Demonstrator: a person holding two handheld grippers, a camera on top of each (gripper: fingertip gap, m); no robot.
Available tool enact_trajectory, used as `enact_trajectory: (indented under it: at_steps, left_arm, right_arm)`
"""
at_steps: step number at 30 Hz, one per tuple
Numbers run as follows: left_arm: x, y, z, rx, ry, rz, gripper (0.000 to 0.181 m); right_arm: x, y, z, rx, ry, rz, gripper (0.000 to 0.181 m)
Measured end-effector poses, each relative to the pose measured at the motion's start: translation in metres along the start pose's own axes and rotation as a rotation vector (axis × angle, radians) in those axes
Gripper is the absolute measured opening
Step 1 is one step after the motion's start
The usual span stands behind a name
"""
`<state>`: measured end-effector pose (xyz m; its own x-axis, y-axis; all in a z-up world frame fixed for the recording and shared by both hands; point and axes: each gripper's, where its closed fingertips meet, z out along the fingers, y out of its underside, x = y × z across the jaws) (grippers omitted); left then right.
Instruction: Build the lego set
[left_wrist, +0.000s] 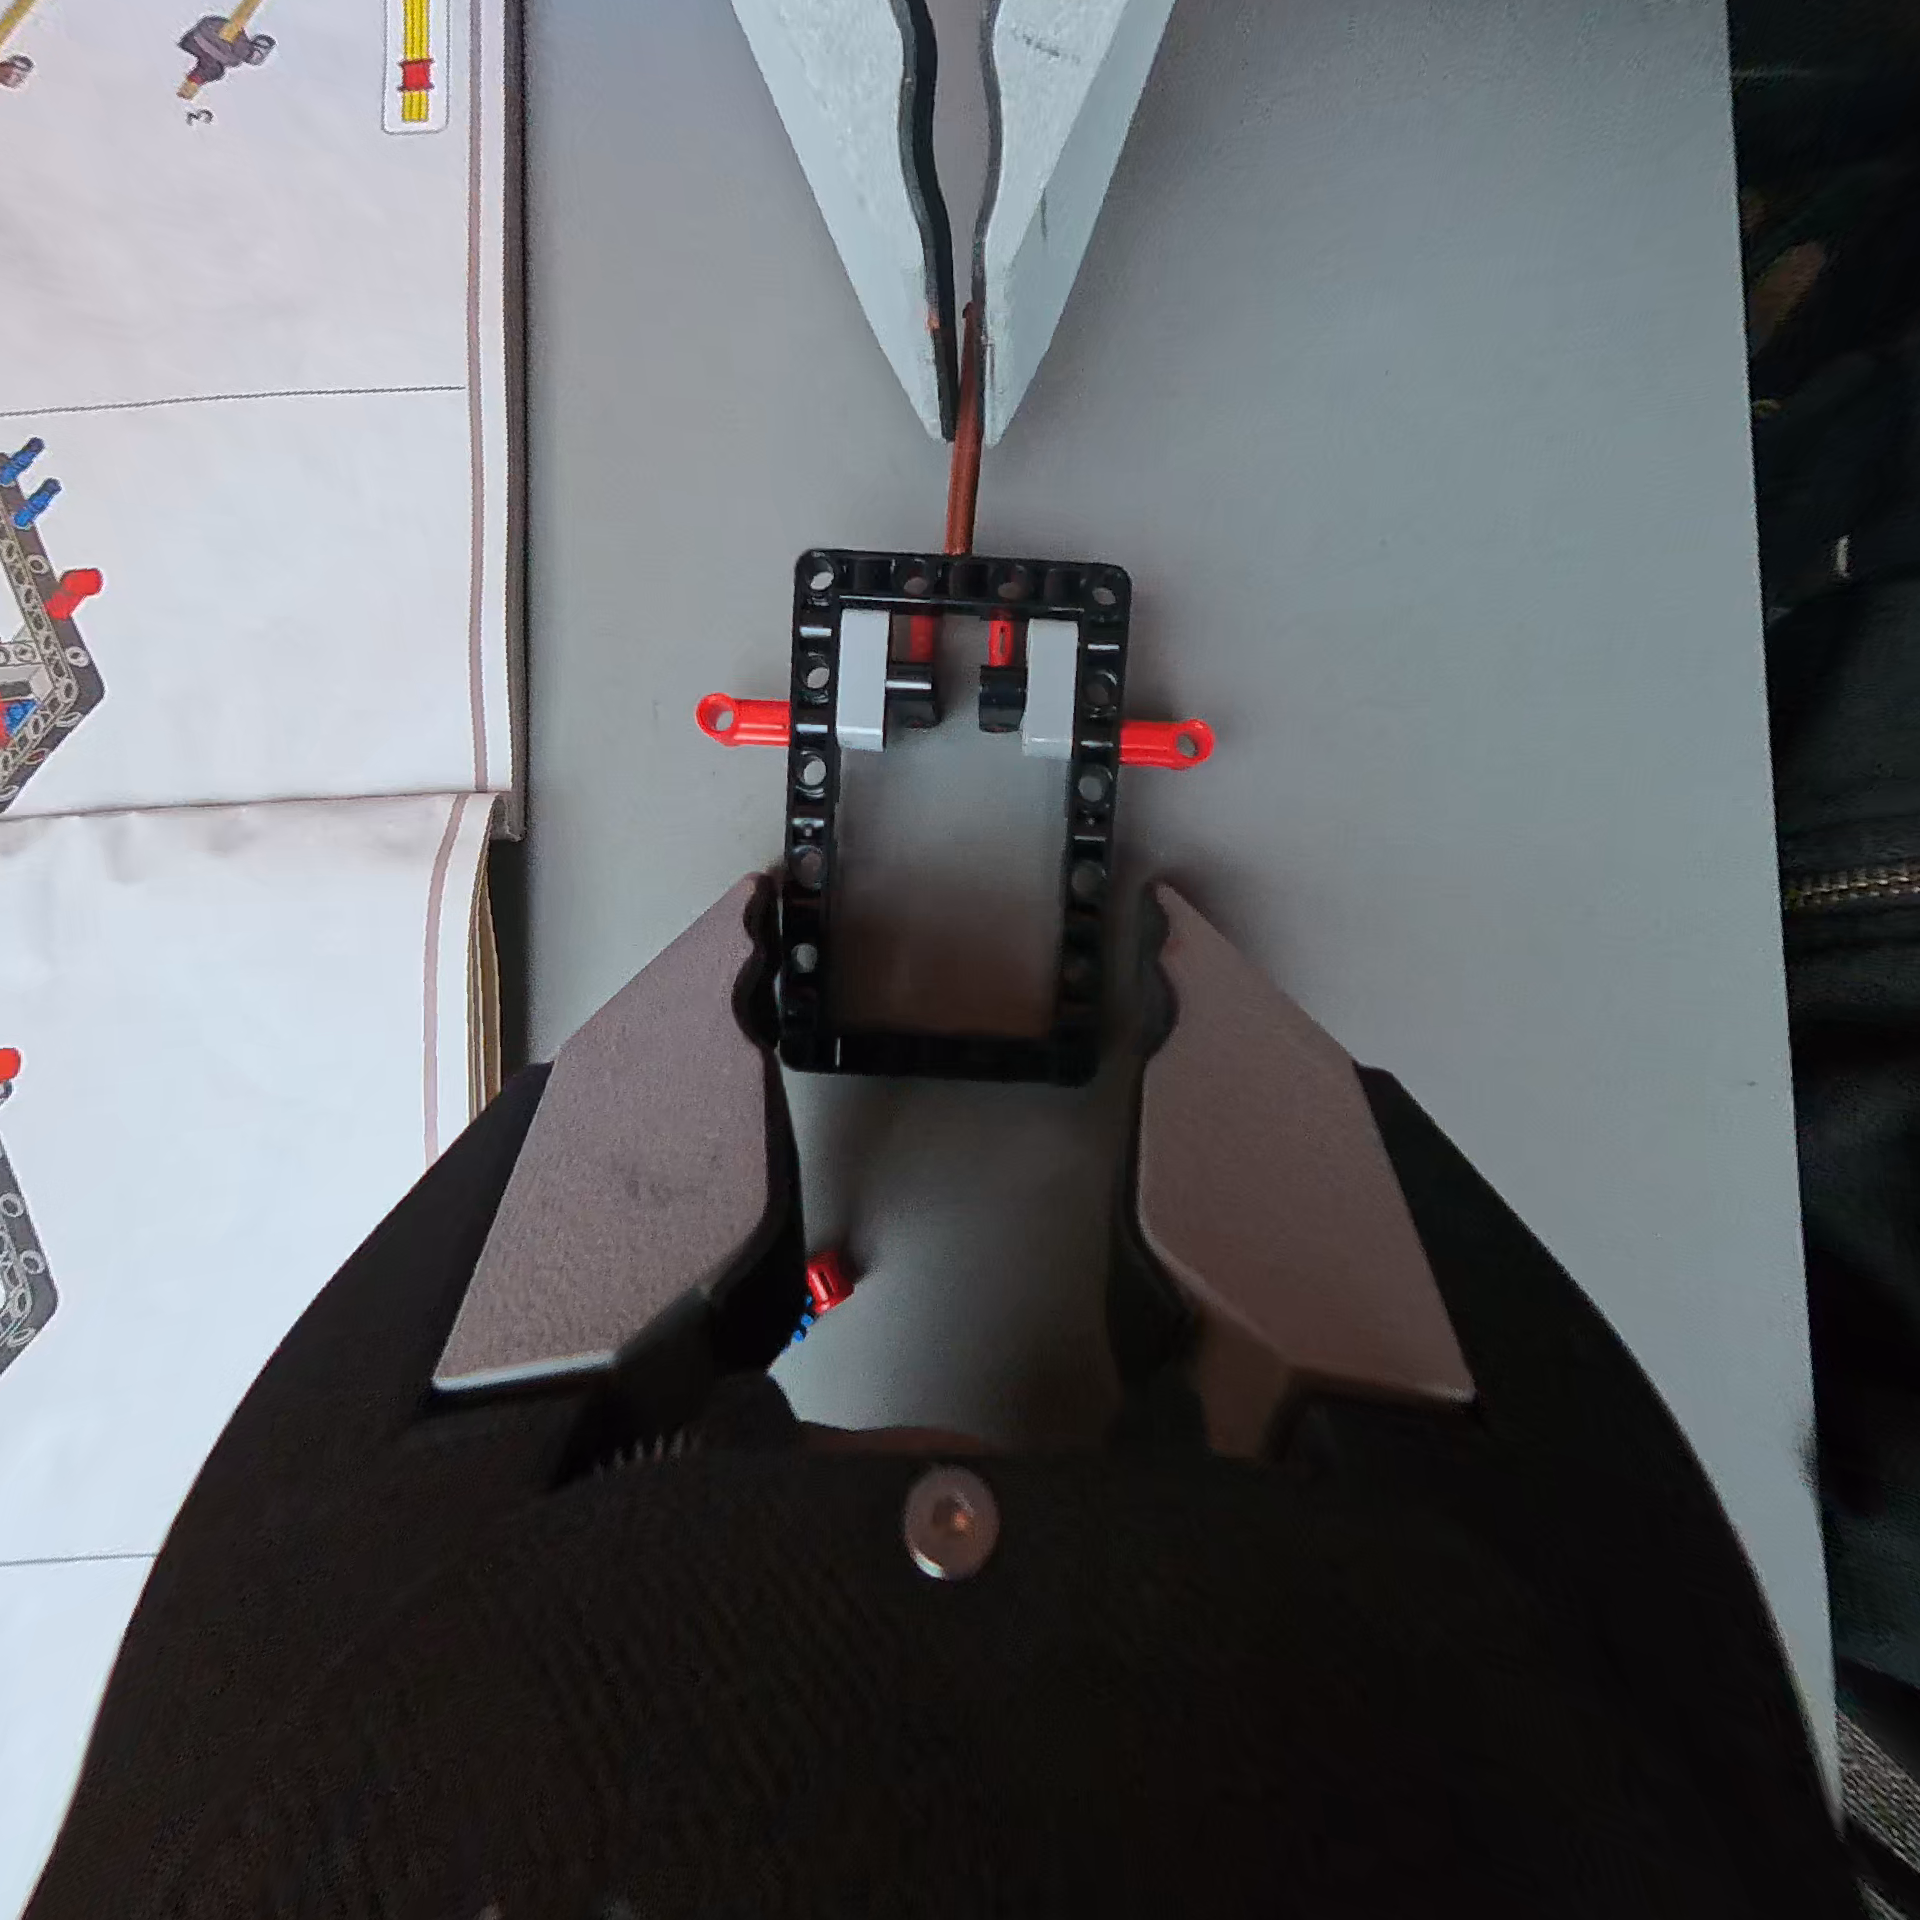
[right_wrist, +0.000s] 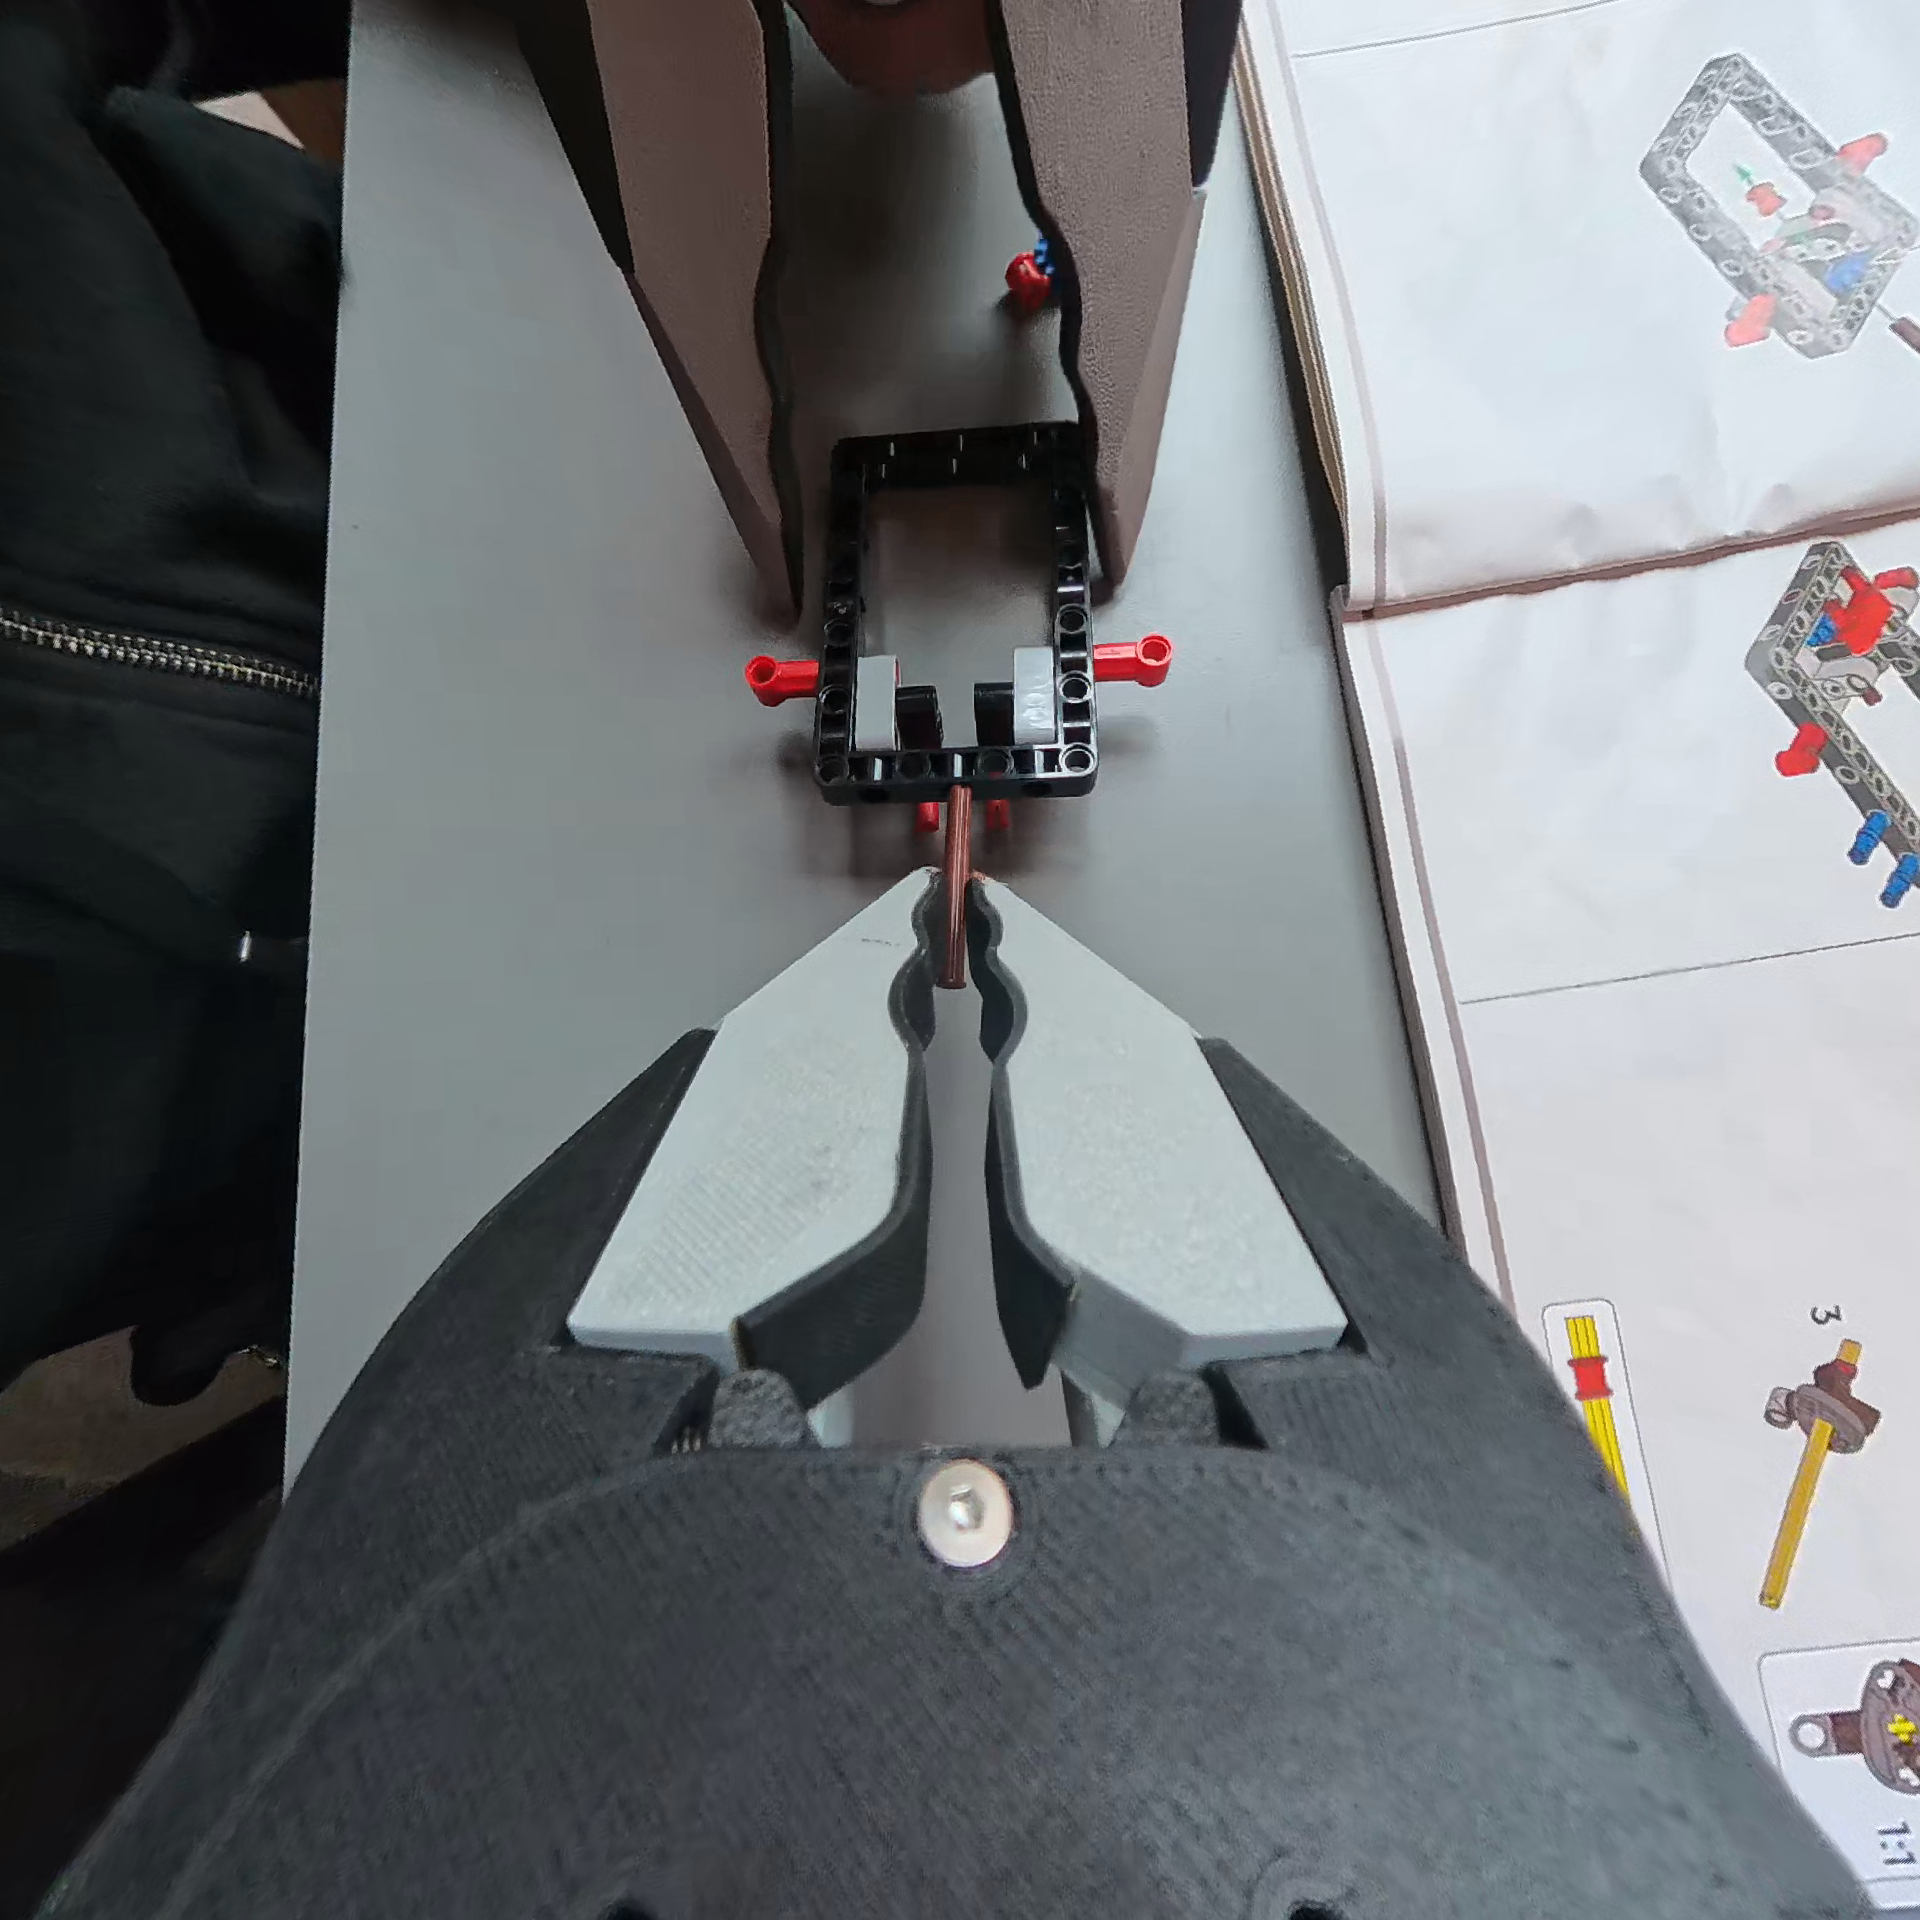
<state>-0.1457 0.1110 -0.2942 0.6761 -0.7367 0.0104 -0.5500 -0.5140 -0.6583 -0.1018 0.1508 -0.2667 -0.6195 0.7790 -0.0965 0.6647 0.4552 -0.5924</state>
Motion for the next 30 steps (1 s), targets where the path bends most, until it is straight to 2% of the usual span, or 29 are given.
enact_trajectory:
  at_steps: [3,15,30]
  left_arm:
    - [0.0000,-0.0001,-0.0007,0.012,0.004,0.000,0.061]
    - [-0.0007,-0.0013,-0.0006,0.029,0.008,-0.020,0.061]
    - [0.0001,-0.0016,-0.0002,0.034,0.003,-0.016,0.060]
  right_arm:
    - [-0.0006,0.0020,0.0023,-0.036,-0.006,-0.005,0.001]
    - [0.0023,0.0031,0.0009,-0.160,-0.011,-0.056,0.000]
    - [0.0006,-0.0013,0.0040,-0.084,-0.036,-0.006,0.000]
